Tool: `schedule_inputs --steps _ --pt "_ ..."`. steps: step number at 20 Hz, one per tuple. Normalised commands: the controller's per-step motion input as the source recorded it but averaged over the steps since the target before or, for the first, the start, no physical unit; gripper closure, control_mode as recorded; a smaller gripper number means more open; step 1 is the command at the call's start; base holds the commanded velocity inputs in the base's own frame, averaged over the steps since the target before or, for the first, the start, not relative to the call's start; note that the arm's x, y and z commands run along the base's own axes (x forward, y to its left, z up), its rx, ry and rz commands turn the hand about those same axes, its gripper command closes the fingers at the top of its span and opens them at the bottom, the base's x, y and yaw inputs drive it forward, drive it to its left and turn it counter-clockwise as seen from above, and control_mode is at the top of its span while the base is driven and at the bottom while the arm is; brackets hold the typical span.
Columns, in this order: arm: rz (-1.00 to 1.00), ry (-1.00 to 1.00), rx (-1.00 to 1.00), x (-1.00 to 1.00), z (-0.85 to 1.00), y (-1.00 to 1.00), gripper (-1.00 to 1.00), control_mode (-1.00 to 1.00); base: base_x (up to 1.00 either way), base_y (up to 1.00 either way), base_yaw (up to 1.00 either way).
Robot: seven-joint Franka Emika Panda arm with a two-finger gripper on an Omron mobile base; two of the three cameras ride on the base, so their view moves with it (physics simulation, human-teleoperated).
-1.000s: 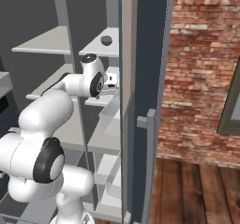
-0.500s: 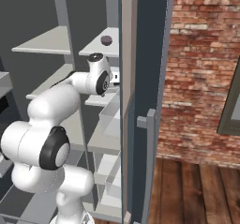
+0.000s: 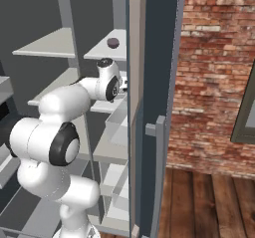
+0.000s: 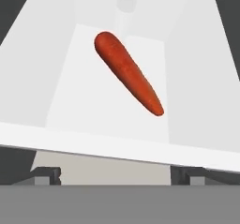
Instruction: Take the carrot and eggplant from the fridge shelf and place them in the freezer drawer to begin freezing them.
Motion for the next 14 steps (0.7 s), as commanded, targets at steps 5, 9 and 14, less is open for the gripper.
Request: schedule_inputs --steps 5,9,14 --pt "0.00 0.00 0.00 0.39 -0.27 0.00 -1.00 -1.00 0.00 0.00 0.00" --pt "0.00 0.00 0.00 0.31 -0.24 0.00 -1.00 -1.00 0.00 0.00 0.00" --pt "0.00 0.00 0.00 0.27 -0.10 -0.04 -1.00 -1.00 0.00 0.00 0.00"
